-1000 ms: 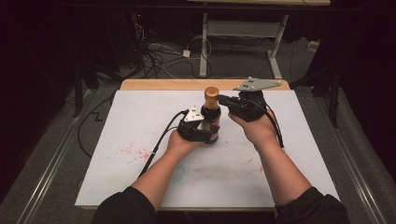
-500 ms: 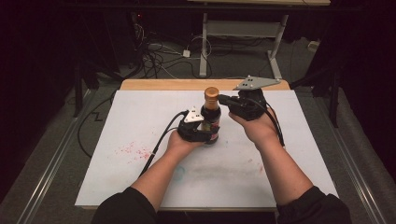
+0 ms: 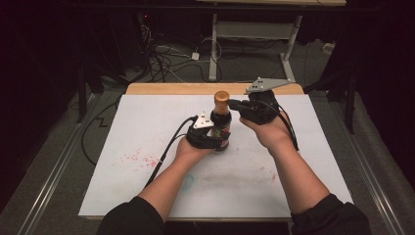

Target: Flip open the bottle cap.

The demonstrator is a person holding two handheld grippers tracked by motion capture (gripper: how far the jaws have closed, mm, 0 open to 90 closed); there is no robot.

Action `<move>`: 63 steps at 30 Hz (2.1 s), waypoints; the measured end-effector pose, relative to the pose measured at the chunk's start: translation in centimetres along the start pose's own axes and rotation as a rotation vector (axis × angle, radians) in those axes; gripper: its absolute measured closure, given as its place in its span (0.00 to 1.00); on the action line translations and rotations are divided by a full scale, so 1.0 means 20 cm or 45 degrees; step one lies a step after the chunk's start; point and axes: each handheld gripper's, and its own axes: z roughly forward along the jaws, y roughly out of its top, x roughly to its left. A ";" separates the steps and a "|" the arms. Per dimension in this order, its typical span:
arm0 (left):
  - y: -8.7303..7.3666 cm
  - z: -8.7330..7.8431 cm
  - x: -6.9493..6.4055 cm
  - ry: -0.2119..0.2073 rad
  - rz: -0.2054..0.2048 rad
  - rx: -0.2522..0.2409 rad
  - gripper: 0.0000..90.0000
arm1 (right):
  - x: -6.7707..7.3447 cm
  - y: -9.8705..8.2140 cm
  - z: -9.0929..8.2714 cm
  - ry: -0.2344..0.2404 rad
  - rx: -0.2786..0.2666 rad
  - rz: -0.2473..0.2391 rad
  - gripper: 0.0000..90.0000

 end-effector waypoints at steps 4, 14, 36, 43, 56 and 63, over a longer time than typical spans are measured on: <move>0.00 0.00 0.00 0.008 0.016 0.003 0.31 | -0.01 0.00 0.00 0.000 0.008 0.002 1.00; 0.00 0.00 -0.01 0.014 0.018 0.014 0.32 | -0.02 0.02 0.00 -0.001 0.026 -0.014 1.00; 0.00 0.00 -0.02 0.037 0.022 0.011 0.33 | 0.01 0.03 0.00 -0.005 0.036 -0.049 1.00; -0.01 0.00 -0.02 0.044 0.023 -0.005 0.33 | 0.02 0.03 0.00 -0.007 0.032 -0.042 1.00; -0.01 0.00 -0.02 0.053 0.038 -0.003 0.34 | 0.02 0.03 0.00 -0.017 0.038 -0.026 1.00; -0.02 0.00 -0.02 0.035 0.042 -0.009 0.34 | -0.01 0.04 0.00 -0.036 0.034 -0.012 1.00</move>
